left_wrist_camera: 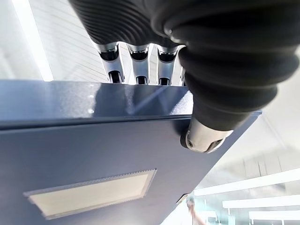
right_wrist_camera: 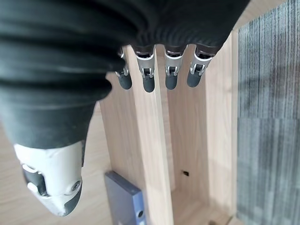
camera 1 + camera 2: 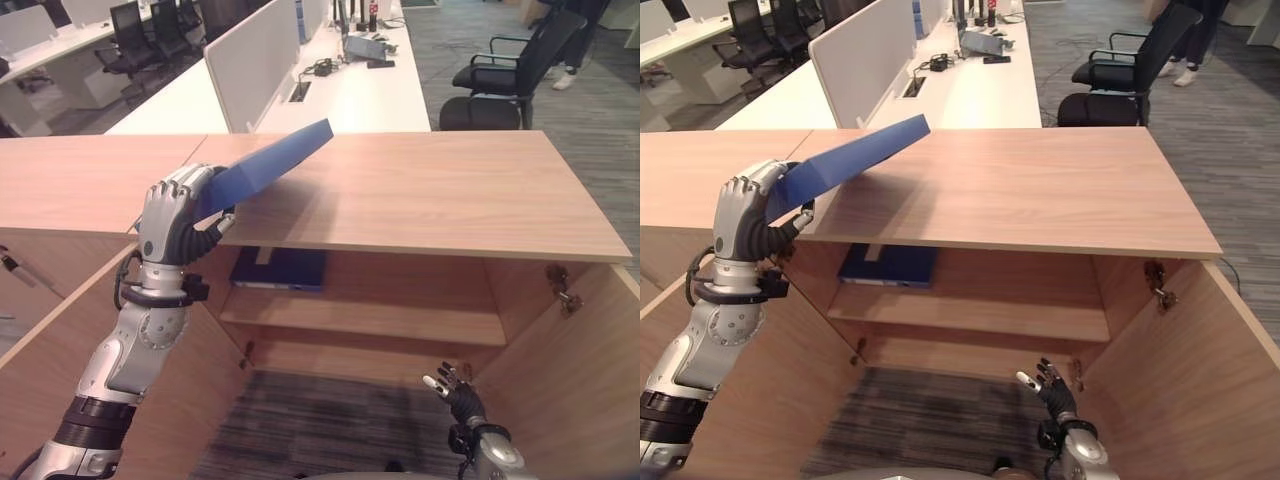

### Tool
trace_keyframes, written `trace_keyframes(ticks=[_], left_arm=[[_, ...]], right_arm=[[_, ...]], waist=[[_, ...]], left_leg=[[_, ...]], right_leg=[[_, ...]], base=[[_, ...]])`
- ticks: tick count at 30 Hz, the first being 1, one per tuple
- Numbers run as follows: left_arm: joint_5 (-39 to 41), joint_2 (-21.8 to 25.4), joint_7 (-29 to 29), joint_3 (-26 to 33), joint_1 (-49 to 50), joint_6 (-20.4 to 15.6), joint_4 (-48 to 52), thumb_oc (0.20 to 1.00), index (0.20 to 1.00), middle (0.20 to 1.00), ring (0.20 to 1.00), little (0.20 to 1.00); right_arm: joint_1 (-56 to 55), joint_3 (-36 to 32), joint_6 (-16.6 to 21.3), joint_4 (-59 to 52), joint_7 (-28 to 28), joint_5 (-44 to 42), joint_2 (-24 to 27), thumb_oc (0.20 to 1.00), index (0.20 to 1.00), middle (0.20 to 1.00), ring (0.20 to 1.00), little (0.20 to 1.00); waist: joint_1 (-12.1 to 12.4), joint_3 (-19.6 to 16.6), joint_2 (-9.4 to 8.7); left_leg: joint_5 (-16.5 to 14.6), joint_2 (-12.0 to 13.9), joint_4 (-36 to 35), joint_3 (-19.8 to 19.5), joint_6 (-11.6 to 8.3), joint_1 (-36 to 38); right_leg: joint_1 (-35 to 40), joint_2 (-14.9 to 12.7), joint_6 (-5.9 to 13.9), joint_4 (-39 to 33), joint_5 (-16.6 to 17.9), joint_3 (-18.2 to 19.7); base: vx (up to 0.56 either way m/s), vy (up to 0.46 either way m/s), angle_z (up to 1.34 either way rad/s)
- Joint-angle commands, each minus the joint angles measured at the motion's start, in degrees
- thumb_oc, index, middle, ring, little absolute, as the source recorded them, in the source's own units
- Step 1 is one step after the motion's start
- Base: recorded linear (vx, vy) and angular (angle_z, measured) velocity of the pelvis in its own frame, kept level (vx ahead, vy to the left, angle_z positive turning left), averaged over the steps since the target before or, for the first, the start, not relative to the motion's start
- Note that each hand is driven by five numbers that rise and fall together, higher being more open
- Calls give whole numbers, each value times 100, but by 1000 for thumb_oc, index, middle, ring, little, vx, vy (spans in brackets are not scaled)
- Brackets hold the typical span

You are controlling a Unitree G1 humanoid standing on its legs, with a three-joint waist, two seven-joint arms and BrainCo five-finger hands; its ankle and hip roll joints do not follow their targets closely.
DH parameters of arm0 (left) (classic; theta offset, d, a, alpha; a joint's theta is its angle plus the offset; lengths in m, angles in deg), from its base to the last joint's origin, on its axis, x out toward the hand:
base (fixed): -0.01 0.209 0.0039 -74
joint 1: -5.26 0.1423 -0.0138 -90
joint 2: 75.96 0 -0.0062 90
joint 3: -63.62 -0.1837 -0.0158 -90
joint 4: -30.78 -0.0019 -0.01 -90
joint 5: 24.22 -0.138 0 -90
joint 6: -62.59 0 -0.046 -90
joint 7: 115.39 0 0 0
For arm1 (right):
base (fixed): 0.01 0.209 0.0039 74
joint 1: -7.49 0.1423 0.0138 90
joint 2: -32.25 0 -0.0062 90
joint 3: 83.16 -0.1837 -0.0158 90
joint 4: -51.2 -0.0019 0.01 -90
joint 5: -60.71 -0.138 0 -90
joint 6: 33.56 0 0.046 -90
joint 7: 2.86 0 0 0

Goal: Put the empty folder in the office cabinet

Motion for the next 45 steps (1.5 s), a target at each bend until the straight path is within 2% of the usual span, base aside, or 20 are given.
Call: trace_keyframes(ticks=[1, 3, 4, 9, 20, 25, 28, 35, 45], left_arm=[[1146, -48, 39, 436, -562, -343, 218, 200, 200, 200, 200, 200], [1377, -85, 10, 464, -577, -383, 281, 200, 200, 200, 200, 200], [1925, -183, -144, 493, -605, -492, 447, 200, 200, 200, 200, 200], [3176, -307, -670, 527, -591, -686, 737, 200, 200, 200, 200, 200], [5200, -535, -1401, 458, -486, -681, 1281, 200, 200, 200, 200, 200], [6071, -721, -1714, 448, -319, -696, 1535, 200, 200, 200, 200, 200], [6350, -801, -1823, 418, -233, -684, 1612, 200, 200, 200, 200, 200], [7189, -1130, -2176, 482, 230, -690, 1745, 200, 200, 200, 200, 200], [7391, -1415, -2224, 226, 401, -623, 1747, 200, 200, 200, 200, 200]], right_arm=[[499, 195, 140, -246, -57, 81, -199, 1000, 1000, 1000, 1000, 1000], [510, 197, 126, -249, -62, 74, -204, 1000, 1000, 1000, 1000, 1000], [540, 192, 82, -257, -69, 78, -217, 1000, 1000, 1000, 1000, 1000], [612, 192, 11, -364, -65, 104, -214, 1000, 1000, 1000, 1000, 1000], [883, 375, -112, -548, -55, -5, -292, 1000, 1000, 1000, 1000, 1000], [941, 570, -198, -965, 155, -374, -330, 1000, 1000, 1000, 1000, 1000], [954, 686, -248, -1213, 266, -554, -310, 1000, 1000, 1000, 1000, 1000], [1075, 1176, -378, -2535, 850, -1476, -105, 1000, 1000, 1000, 1000, 1000], [1837, 1911, -383, -3905, 1140, -2838, -299, 1000, 1000, 1000, 1000, 1000]], waist=[[-45, -9, -289], [-42, -8, -278], [-34, -4, -247], [11, -17, -193], [127, -3, -121], [197, 12, -125], [225, 10, -142], [385, -4, -247], [541, -58, -360]], left_leg=[[-35, 183, 253, -193, -288, -133], [-27, 171, 228, -202, -279, -126], [-4, 135, 170, -243, -255, -124], [-42, 86, 62, -315, -226, -109], [-20, -10, 18, -509, -168, -201], [-6, -48, 9, -566, -153, -239], [-2, -62, 8, -583, -147, -260], [7, -93, -16, -580, -141, -335], [2, -103, -16, -551, -120, -373]], right_leg=[[365, -422, 488, 227, -580, -53], [359, -429, 490, 233, -575, -68], [341, -439, 497, 244, -567, -92], [360, -461, 509, 245, -617, -174], [385, -524, 510, 242, -619, -327], [387, -563, 521, 232, -599, -387], [386, -572, 526, 220, -593, -401], [319, -609, 571, 116, -491, -401], [287, -643, 603, 113, -447, -388]], base=[[-4, 8, 3], [-23, 11, 5], [-49, 17, 8], [12, 7, 16], [-6, 8, 11], [-18, 17, 7], [-6, 2, 2], [-17, 10, 2], [0, 0, 0]])
